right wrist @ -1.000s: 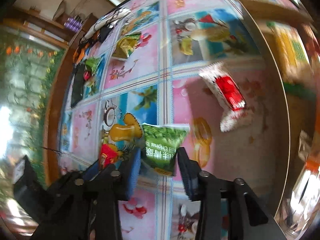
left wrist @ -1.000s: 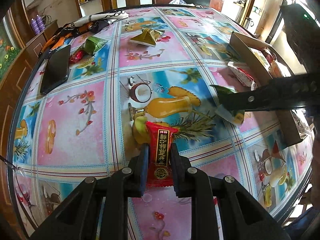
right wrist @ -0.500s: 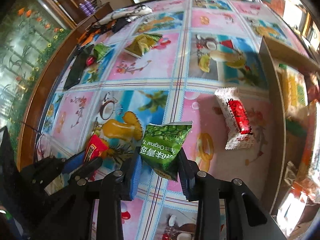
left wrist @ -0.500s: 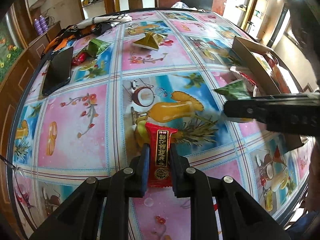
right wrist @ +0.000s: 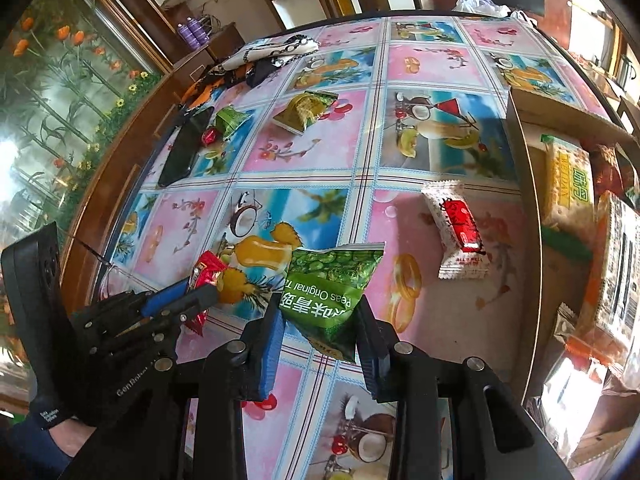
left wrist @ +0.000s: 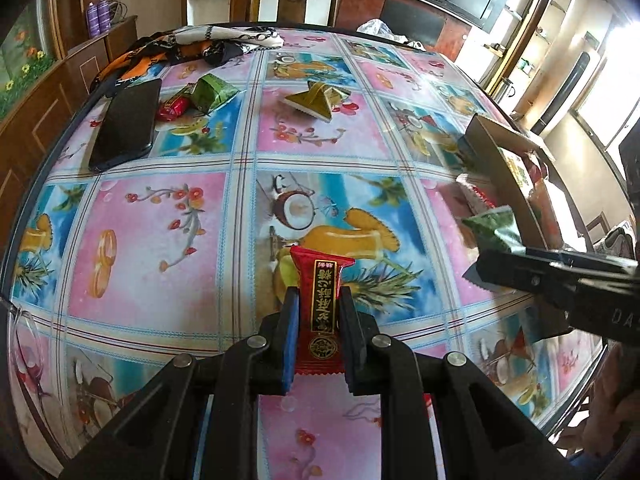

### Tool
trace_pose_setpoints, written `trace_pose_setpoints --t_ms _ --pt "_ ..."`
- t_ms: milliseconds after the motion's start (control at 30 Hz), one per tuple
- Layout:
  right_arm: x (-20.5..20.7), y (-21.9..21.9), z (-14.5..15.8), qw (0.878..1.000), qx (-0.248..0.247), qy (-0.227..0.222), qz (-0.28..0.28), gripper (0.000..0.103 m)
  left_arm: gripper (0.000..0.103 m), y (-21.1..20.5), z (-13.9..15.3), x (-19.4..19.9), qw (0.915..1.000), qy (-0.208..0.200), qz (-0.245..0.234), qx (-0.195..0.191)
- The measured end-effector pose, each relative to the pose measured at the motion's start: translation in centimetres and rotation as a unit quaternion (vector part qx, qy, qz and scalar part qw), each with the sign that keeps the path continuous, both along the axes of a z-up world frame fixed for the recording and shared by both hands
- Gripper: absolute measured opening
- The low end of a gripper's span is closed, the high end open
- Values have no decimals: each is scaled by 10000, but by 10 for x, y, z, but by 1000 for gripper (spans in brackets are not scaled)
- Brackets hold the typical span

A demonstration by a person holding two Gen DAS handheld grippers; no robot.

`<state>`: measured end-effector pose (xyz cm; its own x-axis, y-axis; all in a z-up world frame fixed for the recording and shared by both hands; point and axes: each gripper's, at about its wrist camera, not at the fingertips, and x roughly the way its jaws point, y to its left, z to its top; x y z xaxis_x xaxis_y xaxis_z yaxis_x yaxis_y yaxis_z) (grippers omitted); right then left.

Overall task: Organize snacks
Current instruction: 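Lift and carry both bags over the cardboard box with both grippers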

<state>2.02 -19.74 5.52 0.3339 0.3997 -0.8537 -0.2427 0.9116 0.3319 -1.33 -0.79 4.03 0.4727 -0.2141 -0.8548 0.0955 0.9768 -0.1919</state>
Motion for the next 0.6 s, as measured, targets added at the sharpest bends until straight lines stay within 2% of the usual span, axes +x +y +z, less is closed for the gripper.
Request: trace_pose_setpoints --t_ms 300,600 --pt "-7 -27 7 9997 184 -44 -176 37 17 -34 16 0 9994 -114 -316 62" --pt "-20 -83 21 9970 304 -164 -695 37 17 -90 30 5 9962 -254 -825 72"
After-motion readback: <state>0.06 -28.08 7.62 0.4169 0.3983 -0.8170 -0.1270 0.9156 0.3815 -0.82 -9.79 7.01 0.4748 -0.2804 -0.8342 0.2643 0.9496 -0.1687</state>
